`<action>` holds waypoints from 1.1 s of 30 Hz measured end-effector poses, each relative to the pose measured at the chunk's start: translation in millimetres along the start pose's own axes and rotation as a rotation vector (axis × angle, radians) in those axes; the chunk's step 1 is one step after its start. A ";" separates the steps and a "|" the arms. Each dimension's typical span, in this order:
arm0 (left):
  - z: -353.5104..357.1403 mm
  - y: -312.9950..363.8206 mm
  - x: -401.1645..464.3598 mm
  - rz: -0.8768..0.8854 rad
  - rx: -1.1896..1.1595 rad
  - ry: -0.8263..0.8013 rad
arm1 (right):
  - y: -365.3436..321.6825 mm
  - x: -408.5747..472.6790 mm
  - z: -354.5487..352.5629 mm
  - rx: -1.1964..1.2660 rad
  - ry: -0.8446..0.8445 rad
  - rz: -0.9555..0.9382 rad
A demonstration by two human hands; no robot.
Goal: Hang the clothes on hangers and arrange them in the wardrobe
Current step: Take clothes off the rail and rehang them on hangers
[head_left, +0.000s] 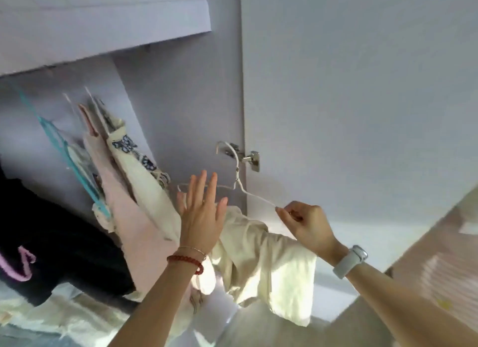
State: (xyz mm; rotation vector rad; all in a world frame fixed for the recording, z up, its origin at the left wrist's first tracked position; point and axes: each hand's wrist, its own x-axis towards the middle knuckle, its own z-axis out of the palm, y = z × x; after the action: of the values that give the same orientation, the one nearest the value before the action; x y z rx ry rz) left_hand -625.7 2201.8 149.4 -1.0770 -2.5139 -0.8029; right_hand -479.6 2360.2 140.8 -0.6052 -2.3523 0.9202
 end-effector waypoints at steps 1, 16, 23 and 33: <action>13.4 12.4 -8.6 0.020 -0.033 -0.035 | 11.6 -18.4 -16.4 -0.045 0.016 0.026; 139.9 283.5 -136.3 0.521 -0.792 -0.615 | 110.0 -278.6 -243.8 -0.653 0.465 0.404; 177.7 451.3 -139.0 0.640 -0.842 -0.489 | 168.1 -330.0 -318.7 -0.670 0.693 0.656; 252.1 600.3 -80.0 0.660 -0.751 -0.273 | 279.3 -274.1 -421.9 -0.417 0.802 0.505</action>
State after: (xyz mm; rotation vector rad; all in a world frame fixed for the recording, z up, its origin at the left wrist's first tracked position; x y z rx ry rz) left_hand -142.5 2645.3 137.0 -2.2108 -1.7949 -1.4802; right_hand 47.9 2589.0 117.0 -1.4644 -1.6610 0.2517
